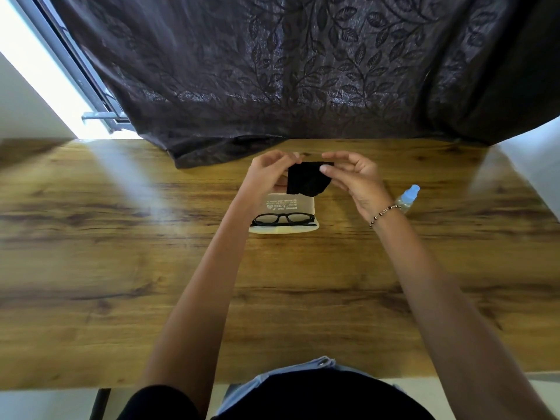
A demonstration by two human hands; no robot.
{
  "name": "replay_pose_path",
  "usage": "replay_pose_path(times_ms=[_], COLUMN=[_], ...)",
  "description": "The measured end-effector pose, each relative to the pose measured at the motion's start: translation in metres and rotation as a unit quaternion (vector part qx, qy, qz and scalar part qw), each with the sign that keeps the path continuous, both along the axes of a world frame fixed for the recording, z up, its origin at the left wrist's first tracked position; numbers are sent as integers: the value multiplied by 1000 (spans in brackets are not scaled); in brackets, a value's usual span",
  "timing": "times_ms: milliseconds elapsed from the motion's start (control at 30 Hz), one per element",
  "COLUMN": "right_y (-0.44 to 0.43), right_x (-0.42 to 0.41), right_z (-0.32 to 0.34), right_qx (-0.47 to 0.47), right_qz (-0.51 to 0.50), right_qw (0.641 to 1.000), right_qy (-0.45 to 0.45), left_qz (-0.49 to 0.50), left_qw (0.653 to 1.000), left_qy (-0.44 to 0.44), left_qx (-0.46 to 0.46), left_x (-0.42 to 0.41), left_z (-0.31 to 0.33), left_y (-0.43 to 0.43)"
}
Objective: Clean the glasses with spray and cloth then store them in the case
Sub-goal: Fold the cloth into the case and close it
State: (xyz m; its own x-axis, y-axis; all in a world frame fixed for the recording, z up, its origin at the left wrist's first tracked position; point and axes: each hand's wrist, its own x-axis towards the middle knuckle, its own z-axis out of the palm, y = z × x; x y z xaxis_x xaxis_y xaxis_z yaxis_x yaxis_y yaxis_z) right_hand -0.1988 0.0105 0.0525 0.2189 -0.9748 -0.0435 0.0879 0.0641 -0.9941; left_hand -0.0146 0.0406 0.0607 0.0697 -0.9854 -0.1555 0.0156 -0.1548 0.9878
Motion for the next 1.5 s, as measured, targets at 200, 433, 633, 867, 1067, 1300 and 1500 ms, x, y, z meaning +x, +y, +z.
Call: replay_pose_path(times_ms=[200,433,633,867,1067,1300,1500], right_y=[-1,-1,1,0,5,5,4], right_x=[1,3,6,5,7,9,7], right_z=[0,-2,-3,-1,-1,-1,-2], right_qx=[-10,-19,-28,-57,-58,10,-33], right_qz=[-2,-4,-7,-31,-19,-10,-1], right_qw=[1000,1000,999,993,995,1000,998], right_qy=[15,25,43,97,80,-7,45], left_qz=[-40,-15,-21,-39,-24,-15,-13], left_qw=[999,999,996,996,994,988,992], left_qy=[-9,36,77,83,101,149,120], left_qx=[-22,3,35,23,40,44,31], left_x=[2,0,0,4,1,4,9], left_z=[-1,-3,-10,-13,-8,-10,-11], left_y=[0,1,0,1,0,1,1])
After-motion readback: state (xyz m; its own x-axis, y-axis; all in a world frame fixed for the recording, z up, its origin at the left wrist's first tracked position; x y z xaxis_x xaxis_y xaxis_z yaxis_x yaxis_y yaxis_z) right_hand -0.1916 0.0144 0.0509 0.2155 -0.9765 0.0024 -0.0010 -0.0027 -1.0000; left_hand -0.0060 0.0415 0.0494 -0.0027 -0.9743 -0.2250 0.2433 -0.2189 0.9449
